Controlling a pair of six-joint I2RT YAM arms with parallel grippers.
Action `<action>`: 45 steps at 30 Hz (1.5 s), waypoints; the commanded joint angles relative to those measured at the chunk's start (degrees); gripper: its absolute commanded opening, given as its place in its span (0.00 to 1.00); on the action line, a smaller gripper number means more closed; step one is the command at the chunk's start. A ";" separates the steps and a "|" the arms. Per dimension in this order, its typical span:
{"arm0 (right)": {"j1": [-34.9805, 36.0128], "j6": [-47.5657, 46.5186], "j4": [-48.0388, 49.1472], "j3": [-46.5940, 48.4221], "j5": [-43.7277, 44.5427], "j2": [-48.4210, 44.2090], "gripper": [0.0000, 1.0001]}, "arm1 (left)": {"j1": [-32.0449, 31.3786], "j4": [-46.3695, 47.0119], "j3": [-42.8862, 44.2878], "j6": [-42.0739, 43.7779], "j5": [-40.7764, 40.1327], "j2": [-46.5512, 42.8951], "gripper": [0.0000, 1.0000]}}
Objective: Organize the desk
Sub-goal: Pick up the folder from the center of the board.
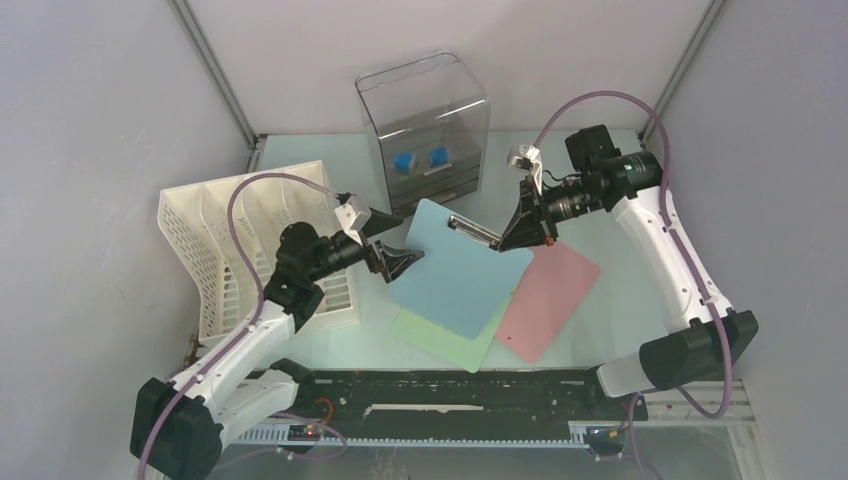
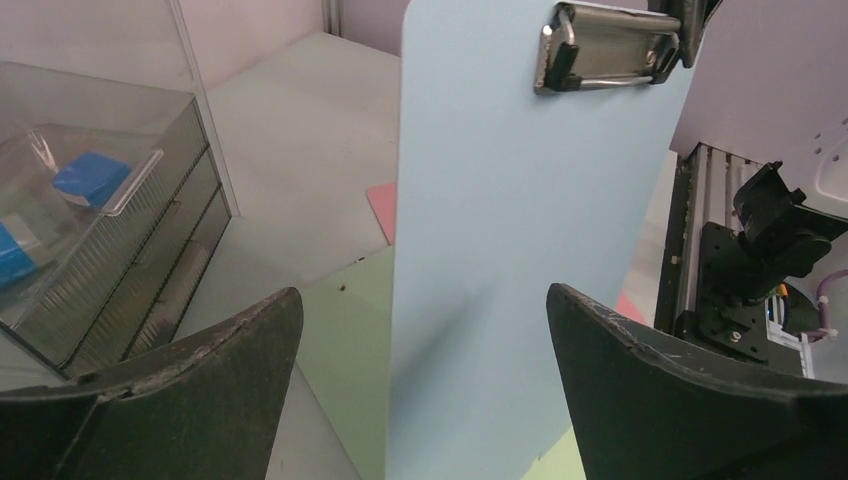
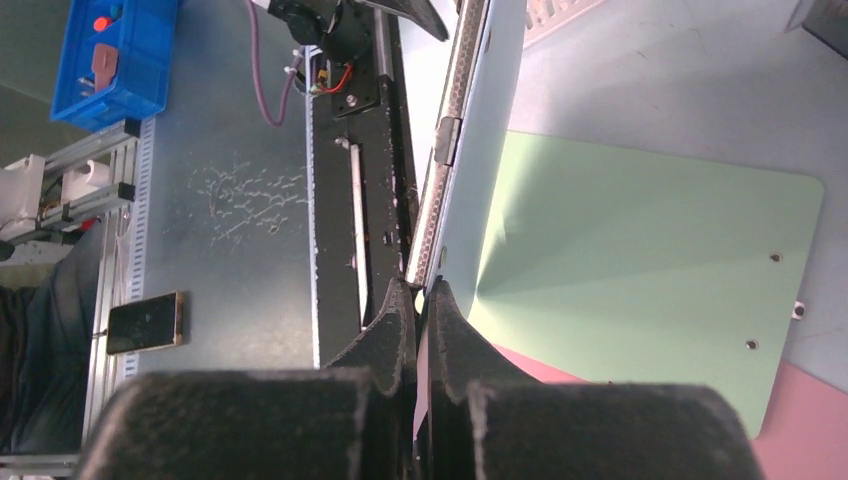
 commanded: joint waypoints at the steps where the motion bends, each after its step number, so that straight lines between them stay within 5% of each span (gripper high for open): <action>1: 1.81 -3.30 -1.53 1.08 -3.22 -2.48 0.00 | 0.45 7.86 -1.54 -0.53 1.08 -0.37 1.00; 11: 3.22 -6.88 -4.47 1.86 -3.71 -2.67 0.00 | 0.93 12.26 -7.60 -1.59 -9.26 -9.46 1.00; 18: 5.04 -9.25 -6.32 2.40 -3.93 -2.76 0.00 | 1.06 14.56 -4.23 -10.53 9.83 -2.62 1.00; 24: 5.44 -11.20 -7.72 2.68 -4.12 -3.10 0.00 | 1.02 13.54 -4.75 -8.89 10.00 -3.14 1.00; 35: 5.63 -11.89 -8.50 2.93 -4.26 -1.83 0.00 | -0.44 13.35 -1.77 -16.41 19.56 0.24 0.83; 40: 5.41 -11.89 -8.45 2.94 -4.04 -1.62 0.00 | -1.40 8.64 -0.02 -15.54 20.47 -1.08 0.68; 45: 5.19 -11.89 -8.51 2.85 -4.08 -1.35 0.00 | -2.79 3.65 0.93 -12.85 19.52 -1.45 0.64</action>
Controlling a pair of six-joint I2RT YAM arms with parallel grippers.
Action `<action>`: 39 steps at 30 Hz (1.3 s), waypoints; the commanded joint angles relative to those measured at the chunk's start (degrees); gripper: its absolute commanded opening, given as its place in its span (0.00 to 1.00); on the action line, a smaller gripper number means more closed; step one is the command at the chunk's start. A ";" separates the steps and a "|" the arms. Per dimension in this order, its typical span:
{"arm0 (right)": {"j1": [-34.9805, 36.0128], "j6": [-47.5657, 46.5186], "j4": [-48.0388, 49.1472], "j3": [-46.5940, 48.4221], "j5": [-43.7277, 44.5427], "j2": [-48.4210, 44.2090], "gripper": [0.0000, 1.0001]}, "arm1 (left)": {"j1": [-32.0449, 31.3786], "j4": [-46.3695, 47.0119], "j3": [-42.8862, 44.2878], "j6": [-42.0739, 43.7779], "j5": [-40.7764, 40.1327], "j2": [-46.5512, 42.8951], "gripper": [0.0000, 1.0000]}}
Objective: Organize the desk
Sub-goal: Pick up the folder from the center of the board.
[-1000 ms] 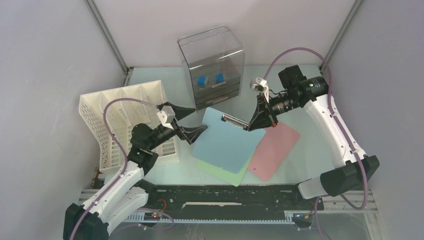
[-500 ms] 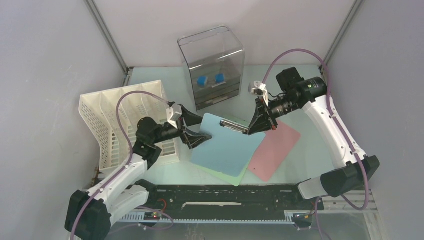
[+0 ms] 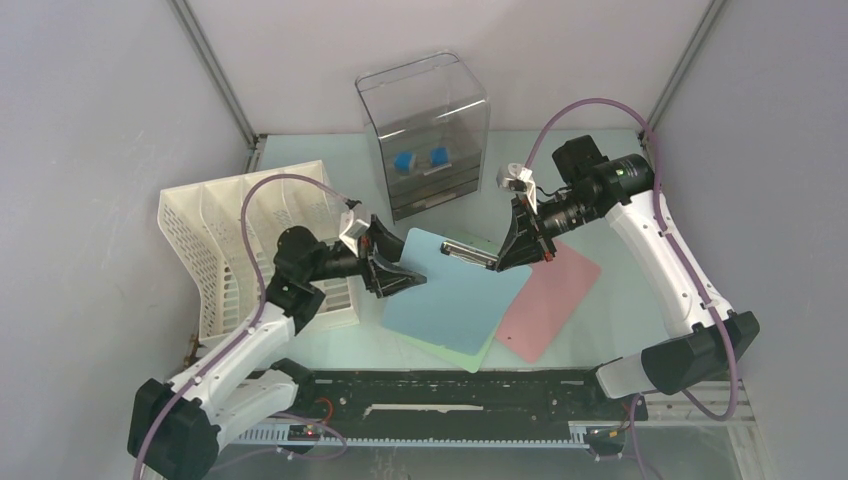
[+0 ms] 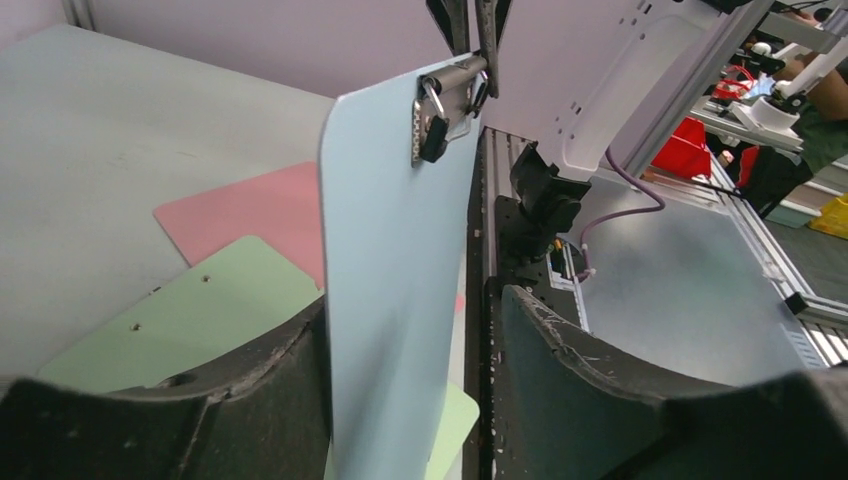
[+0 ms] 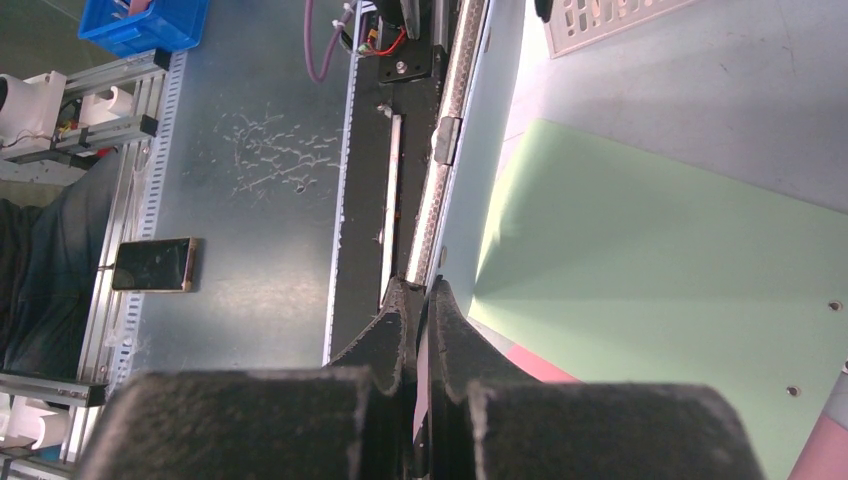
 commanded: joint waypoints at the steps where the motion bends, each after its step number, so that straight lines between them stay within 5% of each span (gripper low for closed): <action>1: 0.06 -1.07 -0.29 2.88 -2.78 -0.41 0.00 | -1.42 -4.56 2.46 2.34 0.72 -0.79 0.62; 15: -0.21 -1.42 -0.49 2.75 -3.05 -0.04 0.00 | -1.87 -5.98 4.79 0.42 1.97 -1.51 0.02; 31: -0.74 0.53 0.53 1.78 -4.26 4.64 0.00 | -1.80 -5.32 3.44 -8.38 -4.06 -7.13 0.00; 36: -1.01 0.77 0.41 1.76 -6.17 5.56 0.21 | -1.79 -11.22 3.99 -7.53 -6.97 -9.44 0.00; 39: -1.68 0.85 0.44 1.51 -7.25 5.25 0.50 | -1.73 -14.65 3.92 -6.84 -9.09 -10.85 0.00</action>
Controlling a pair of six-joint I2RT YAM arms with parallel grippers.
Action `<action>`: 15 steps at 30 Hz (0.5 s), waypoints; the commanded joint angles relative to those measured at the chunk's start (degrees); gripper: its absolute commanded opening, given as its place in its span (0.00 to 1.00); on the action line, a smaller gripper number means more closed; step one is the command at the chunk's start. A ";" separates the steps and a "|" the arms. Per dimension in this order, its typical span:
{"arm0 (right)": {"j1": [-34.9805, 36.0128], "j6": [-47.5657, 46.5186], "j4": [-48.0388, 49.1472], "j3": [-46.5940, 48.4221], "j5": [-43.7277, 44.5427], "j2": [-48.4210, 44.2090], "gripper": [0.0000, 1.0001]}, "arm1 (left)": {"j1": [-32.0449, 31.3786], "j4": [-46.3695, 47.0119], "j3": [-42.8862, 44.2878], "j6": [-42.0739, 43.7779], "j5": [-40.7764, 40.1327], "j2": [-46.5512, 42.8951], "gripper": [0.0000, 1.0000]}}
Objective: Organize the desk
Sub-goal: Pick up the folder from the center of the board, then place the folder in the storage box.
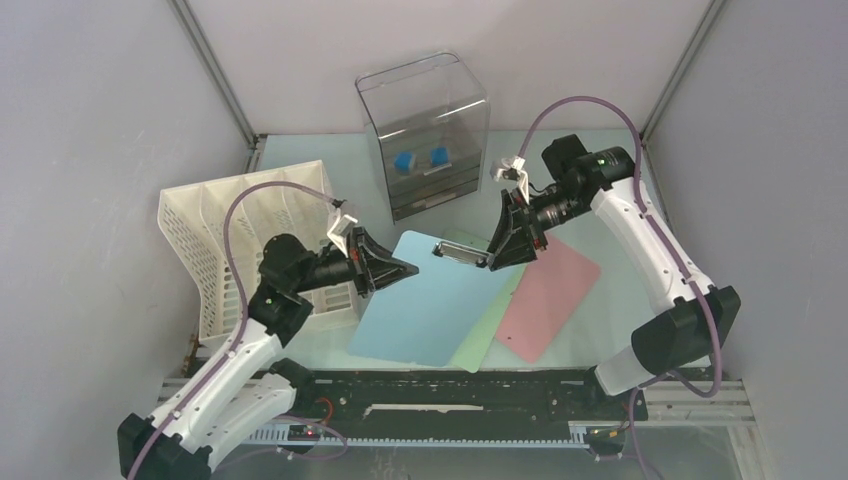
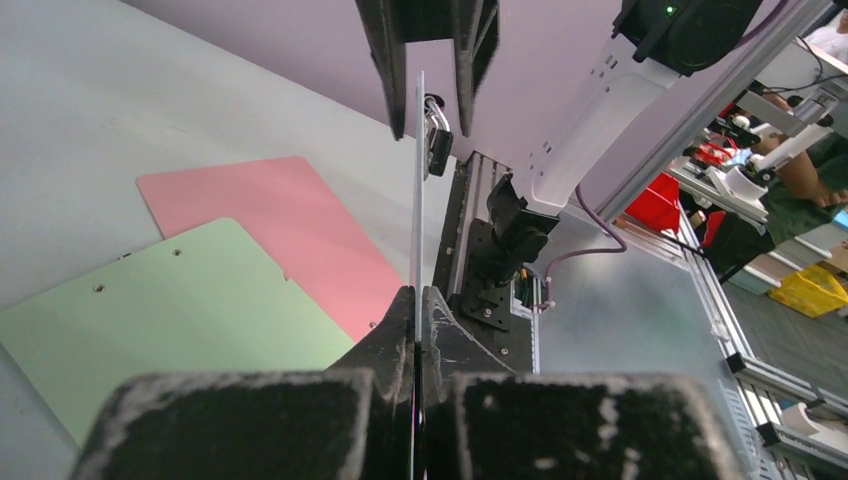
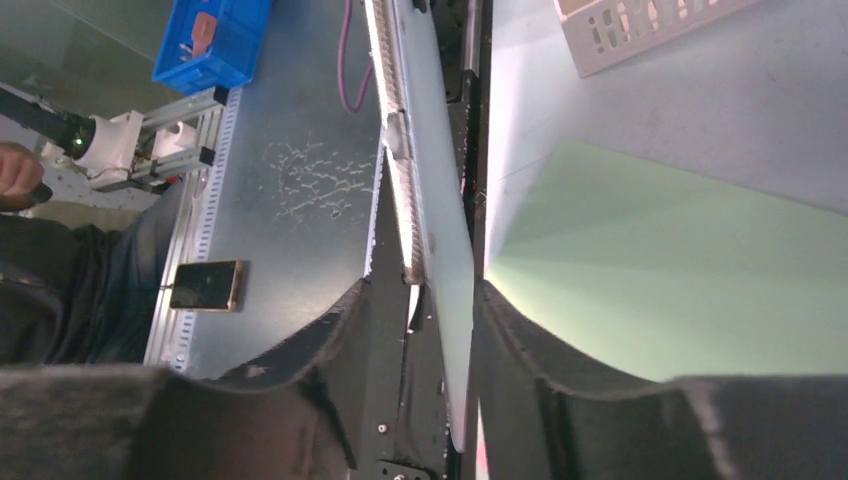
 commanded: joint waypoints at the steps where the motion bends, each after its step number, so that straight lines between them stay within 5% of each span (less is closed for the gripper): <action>1: -1.07 0.23 0.84 1.52 -1.93 -0.29 0.56 | -0.20 -3.60 1.75 0.02 -3.72 -2.91 0.00; 5: -3.31 0.19 0.68 1.58 -2.63 -1.43 0.96 | 0.53 -7.90 2.51 0.76 -6.66 -5.44 0.00; 6: -4.26 -0.08 0.51 1.54 -2.97 -1.82 0.99 | 0.76 -9.11 2.93 0.96 -7.62 -6.24 0.00; 15: -10.69 -1.00 0.09 0.52 -6.02 -3.81 1.00 | 1.82 -24.21 9.15 5.61 -19.10 -14.28 0.00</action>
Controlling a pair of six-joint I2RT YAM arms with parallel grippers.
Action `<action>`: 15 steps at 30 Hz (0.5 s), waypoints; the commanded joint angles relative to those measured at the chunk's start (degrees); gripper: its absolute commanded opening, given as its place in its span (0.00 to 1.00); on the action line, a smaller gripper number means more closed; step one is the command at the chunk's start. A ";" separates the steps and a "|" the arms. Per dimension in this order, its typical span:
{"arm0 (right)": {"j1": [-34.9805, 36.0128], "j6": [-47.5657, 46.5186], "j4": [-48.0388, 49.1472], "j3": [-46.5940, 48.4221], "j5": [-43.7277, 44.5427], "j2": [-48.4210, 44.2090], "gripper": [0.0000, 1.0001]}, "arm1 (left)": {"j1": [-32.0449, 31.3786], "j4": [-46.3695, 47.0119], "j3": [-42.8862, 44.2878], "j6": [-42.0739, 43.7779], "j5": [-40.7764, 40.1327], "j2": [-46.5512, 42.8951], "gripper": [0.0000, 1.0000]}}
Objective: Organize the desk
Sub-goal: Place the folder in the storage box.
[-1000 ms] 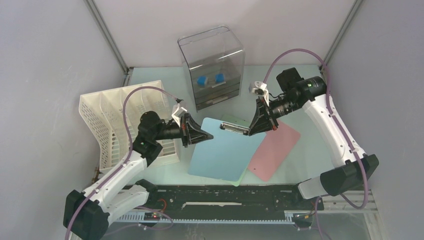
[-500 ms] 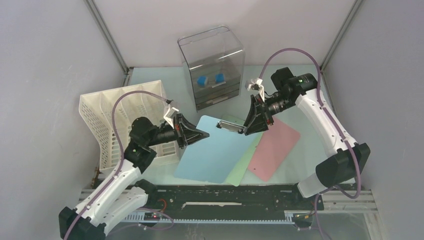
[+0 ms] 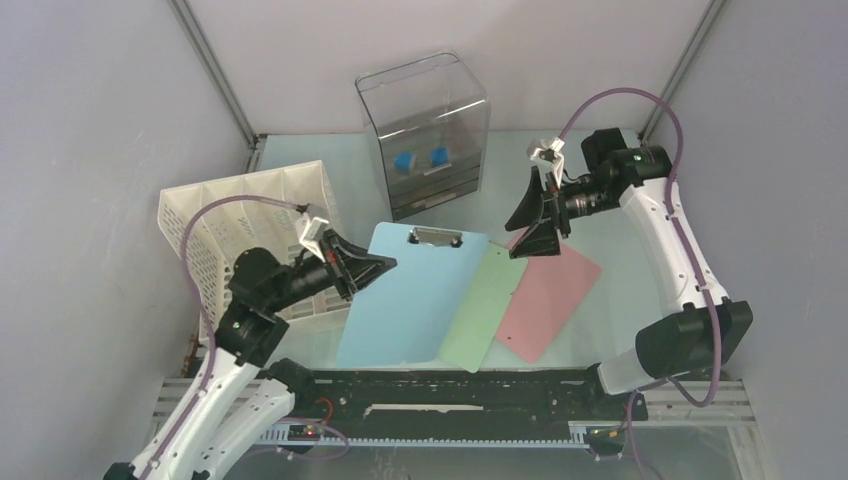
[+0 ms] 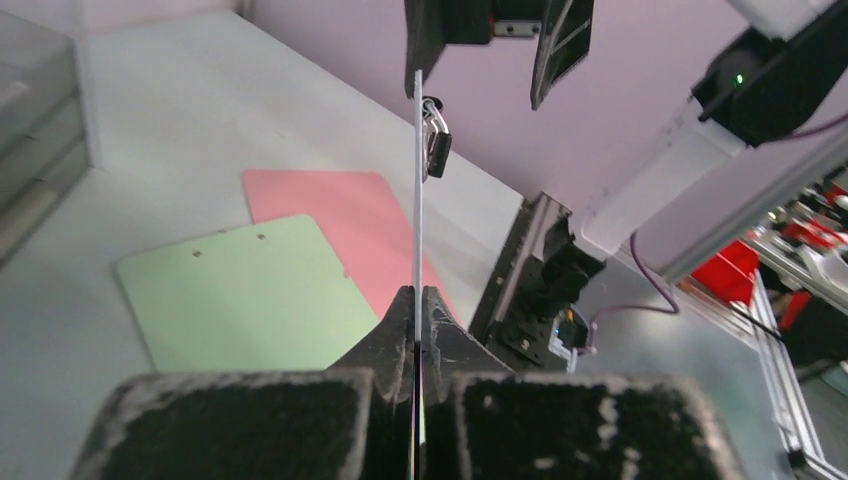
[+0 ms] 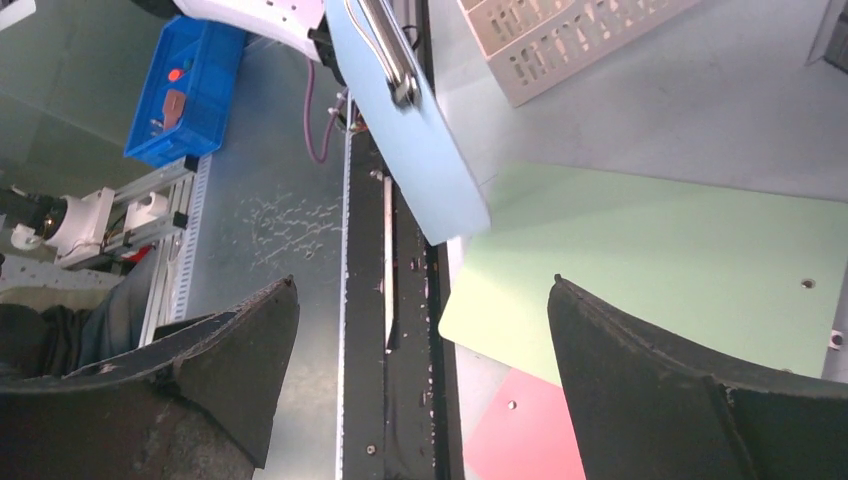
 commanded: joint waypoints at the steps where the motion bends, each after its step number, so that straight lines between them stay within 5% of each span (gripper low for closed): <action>1: -1.76 -1.27 -0.22 0.43 -3.39 -2.17 1.00 | 0.72 -8.40 6.75 4.13 -9.42 -4.06 0.00; 15: -2.20 1.96 3.79 -1.37 -2.82 -2.36 1.00 | 0.82 -25.86 20.10 14.12 -43.64 -14.54 0.00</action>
